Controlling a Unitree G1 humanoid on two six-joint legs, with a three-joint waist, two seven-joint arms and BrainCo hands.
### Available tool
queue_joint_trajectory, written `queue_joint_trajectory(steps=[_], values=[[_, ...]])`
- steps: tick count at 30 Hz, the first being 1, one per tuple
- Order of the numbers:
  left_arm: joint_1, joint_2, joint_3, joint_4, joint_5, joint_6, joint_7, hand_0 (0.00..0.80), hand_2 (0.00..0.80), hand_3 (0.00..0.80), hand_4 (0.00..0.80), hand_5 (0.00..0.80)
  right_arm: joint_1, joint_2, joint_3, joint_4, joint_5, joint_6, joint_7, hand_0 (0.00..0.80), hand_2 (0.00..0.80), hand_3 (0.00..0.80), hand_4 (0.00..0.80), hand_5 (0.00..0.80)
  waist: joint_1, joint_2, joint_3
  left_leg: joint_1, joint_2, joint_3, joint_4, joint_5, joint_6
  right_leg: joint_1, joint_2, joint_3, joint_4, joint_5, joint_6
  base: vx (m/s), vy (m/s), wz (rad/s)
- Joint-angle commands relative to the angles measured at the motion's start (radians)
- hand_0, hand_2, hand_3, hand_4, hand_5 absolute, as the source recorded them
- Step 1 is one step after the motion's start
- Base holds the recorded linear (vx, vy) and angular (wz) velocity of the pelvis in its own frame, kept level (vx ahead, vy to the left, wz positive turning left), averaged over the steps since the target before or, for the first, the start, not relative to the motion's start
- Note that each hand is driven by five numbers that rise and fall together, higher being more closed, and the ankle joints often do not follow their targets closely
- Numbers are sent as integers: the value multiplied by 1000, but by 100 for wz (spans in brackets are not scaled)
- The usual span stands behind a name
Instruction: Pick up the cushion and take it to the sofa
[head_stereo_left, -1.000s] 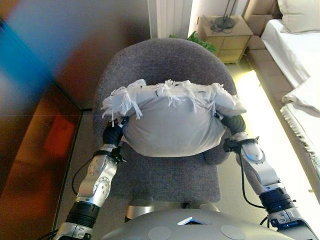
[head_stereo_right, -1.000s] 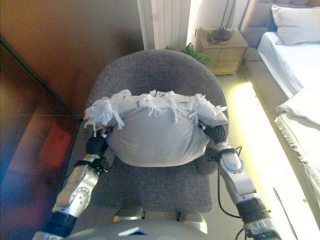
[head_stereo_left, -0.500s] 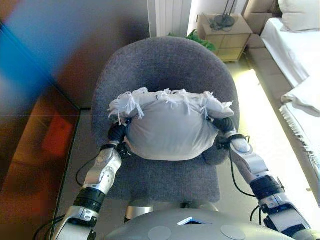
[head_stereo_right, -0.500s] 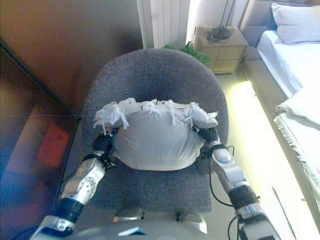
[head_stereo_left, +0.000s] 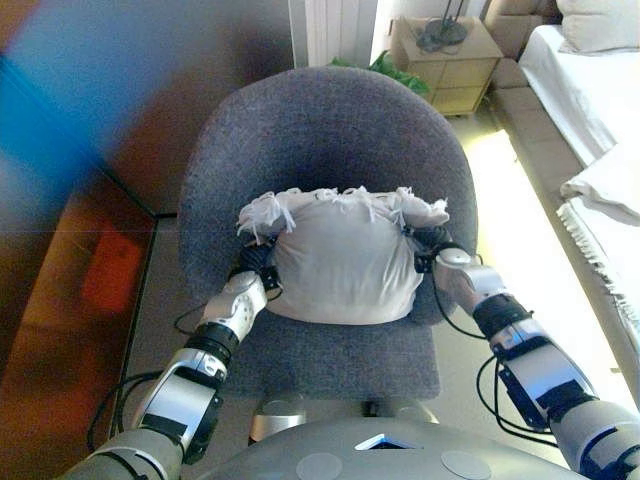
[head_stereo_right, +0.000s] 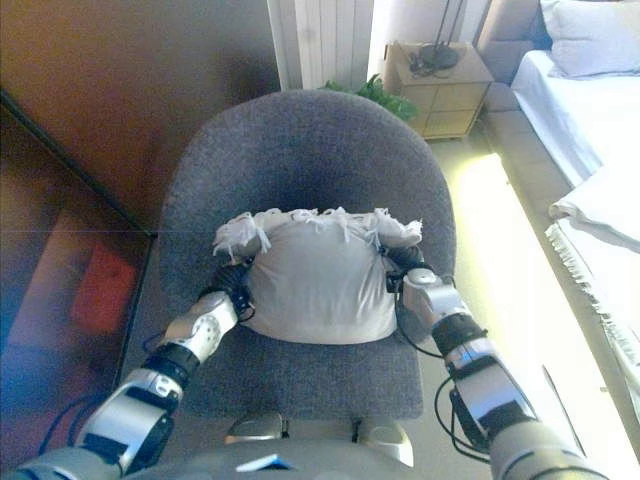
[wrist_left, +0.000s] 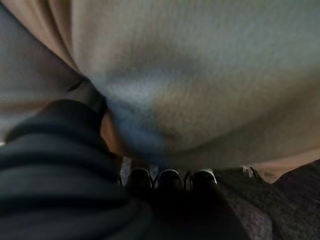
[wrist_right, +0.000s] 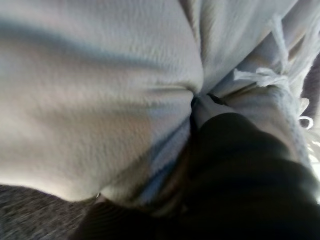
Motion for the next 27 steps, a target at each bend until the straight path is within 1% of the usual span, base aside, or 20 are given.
queue_joint_trajectory(steps=[1, 5, 6, 7, 8, 9, 10, 13, 14, 15, 16, 17, 20, 24, 27], values=[[-286, -102, -75, 122, -76, 30, -33, 800, 800, 800, 800, 800, -254, 98, 19, 76, 110, -10, 30, 800, 800, 800, 800, 800, -7, -20, 44, 12, -8, 31, 1, -14, 2, 14, -74, -13, 3, 10, 71, -77, 25, 0], [-390, -100, -81, 244, -77, 43, -43, 800, 800, 800, 800, 800, -345, 98, 21, 228, 112, -23, 68, 800, 800, 800, 800, 800, -12, -14, 68, -1, -10, 29, 1, -9, -1, 2, -73, -12, 3, 12, 69, -69, 31, 1], [-423, -103, -78, 284, -104, 62, -49, 800, 800, 800, 800, 800, -376, 98, 18, 274, 100, -27, 79, 800, 800, 800, 800, 800, -15, -11, 75, -7, -11, 29, 1, -8, -1, -4, -73, -10, 3, 12, 68, -68, 45, 3], [-443, -106, -78, 315, -119, 85, -60, 624, 624, 624, 624, 624, -396, 96, 20, 300, 95, -25, 88, 800, 800, 800, 800, 800, -17, -8, 81, -12, -12, 28, 1, -7, -1, -9, -73, -8, 3, 13, 68, -74, 40, 2], [-462, -108, -79, 349, -132, 104, -77, 424, 424, 424, 424, 424, -417, 95, 21, 320, 94, -19, 95, 800, 800, 800, 800, 800, -19, -6, 89, -19, -13, 28, 1, -5, -2, -16, -73, -6, 3, 14, 68, -89, 32, 2], [-483, -109, -81, 381, -137, 115, -91, 66, 66, 66, 66, 66, -437, 94, 23, 344, 91, -15, 105, 800, 800, 800, 800, 800, -22, -4, 99, -26, -13, 27, 1, -1, -3, -23, -74, -4, 3, 17, 68, -98, 27, 2], [-504, -108, -83, 410, -143, 128, -104, 0, 0, 0, 0, 0, -455, 91, 26, 368, 90, -9, 118, 800, 800, 800, 800, 800, -24, -2, 108, -33, -14, 25, 1, 2, -3, -30, -74, -2, 3, 20, 68, -83, 23, 4], [-564, -98, -92, 486, -157, 162, -123, 0, 0, 0, 0, 0, -508, 78, 31, 444, 88, 11, 124, 800, 800, 800, 800, 800, -33, 3, 136, -51, -16, 25, 1, 11, -6, -48, -77, 2, 3, 28, 69, -67, 40, 6], [-580, -96, -95, 503, -165, 170, -119, 0, 0, 0, 0, 0, -522, 75, 34, 460, 88, 14, 123, 787, 787, 787, 787, 787, -35, 5, 145, -56, -16, 25, 1, 14, -7, -52, -77, 4, 3, 31, 69, -34, 42, 3], [-594, -94, -96, 515, -175, 175, -108, 0, 0, 0, 0, 0, -535, 74, 36, 471, 92, 17, 120, 467, 467, 467, 467, 467, -37, 6, 152, -60, -16, 25, 1, 16, -7, -57, -78, 6, 4, 33, 69, -34, 40, 0], [-610, -89, -96, 529, -182, 173, -110, 0, 0, 0, 0, 0, -548, 72, 37, 481, 95, 14, 119, 53, 53, 53, 53, 53, -40, 8, 159, -64, -17, 25, 1, 19, -9, -62, -78, 7, 5, 35, 70, -33, 51, 1], [-630, -79, -93, 542, -185, 164, -112, 0, 0, 0, 0, 0, -564, 64, 36, 492, 94, 7, 118, 0, 0, 0, 0, 0, -43, 10, 169, -69, -17, 27, 1, 22, -11, -68, -79, 8, 6, 38, 70, -40, 56, 2], [-665, -58, -104, 542, -178, 150, -125, 0, 0, 0, 0, 0, -587, 47, 35, 491, 84, -28, 107, 0, 0, 0, 0, 0, -49, 13, 196, -86, -17, 29, 1, 28, -13, -86, -82, 11, 9, 43, 69, -48, 41, 0], [-668, -22, -122, 495, -168, 112, -120, 0, 0, 0, 0, 0, -590, 11, 37, 472, 90, -78, 81, 0, 0, 0, 0, 0, -49, 14, 226, -103, -18, 27, 1, 33, -15, -104, -87, 6, 12, 49, 73, -44, 19, 4], [-670, 4, -122, 471, -172, 96, -113, 0, 0, 0, 0, 0, -590, -22, 29, 456, 91, -134, 81, 0, 0, 0, 0, 0, -48, 13, 244, -114, -19, 28, 1, 36, -18, -115, -91, -1, 14, 50, 75, -34, 11, 1]])
